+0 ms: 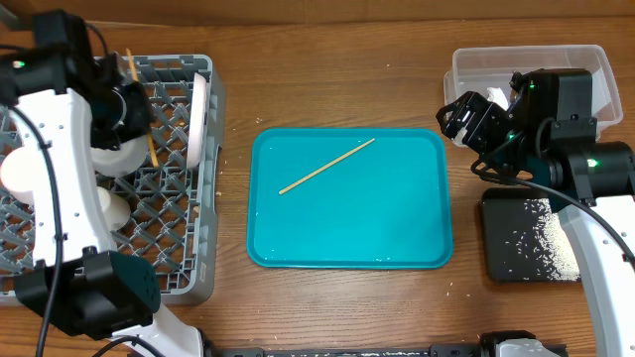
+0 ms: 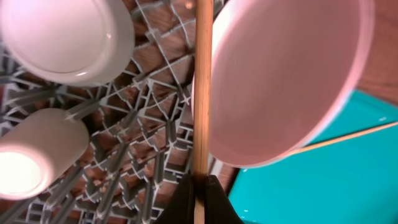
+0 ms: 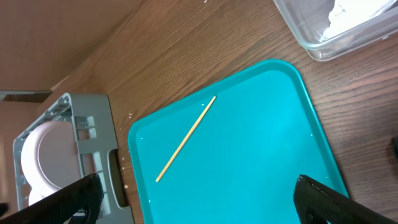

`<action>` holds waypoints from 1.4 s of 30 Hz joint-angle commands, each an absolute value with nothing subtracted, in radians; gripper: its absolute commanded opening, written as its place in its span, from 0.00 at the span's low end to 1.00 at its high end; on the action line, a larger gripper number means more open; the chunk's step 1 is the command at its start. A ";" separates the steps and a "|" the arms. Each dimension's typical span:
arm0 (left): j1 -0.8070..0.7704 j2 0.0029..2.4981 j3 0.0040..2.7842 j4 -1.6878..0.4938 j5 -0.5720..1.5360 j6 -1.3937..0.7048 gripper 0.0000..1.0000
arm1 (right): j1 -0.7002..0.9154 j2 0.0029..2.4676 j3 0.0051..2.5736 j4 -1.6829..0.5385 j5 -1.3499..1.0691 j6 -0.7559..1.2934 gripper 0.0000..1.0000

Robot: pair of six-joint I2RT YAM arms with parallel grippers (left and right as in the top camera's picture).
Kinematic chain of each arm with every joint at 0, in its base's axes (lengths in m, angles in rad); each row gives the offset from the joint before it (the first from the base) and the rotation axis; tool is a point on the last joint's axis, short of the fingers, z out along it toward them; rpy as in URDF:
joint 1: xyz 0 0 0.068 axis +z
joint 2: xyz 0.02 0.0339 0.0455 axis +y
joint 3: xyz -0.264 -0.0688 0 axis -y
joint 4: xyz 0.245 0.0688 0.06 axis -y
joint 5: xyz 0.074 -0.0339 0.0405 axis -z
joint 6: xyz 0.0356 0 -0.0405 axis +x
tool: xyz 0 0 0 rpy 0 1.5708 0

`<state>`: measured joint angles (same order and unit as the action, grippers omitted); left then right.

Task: Sort waste into correct bins and load items into the dishwasher
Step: 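Lift the chopstick and carry it left over the dish rack, then lower the chopstick upright into the rack and release it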

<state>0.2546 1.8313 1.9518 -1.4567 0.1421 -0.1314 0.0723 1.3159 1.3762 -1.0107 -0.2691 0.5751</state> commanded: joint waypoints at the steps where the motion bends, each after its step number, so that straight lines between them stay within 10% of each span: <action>1: 0.248 1.844 1.858 -1.418 0.121 -0.026 0.04 | 0.070 1.316 1.382 -1.005 -0.258 0.568 1.00; 42: 0.249 1.844 1.631 -1.179 0.033 0.214 0.04 | 0.070 1.316 1.382 -1.005 -0.259 0.568 1.00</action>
<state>0.2550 1.8366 1.6329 -1.1824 0.0887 0.1921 0.0723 1.3159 1.3762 -1.0103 -0.2695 0.5755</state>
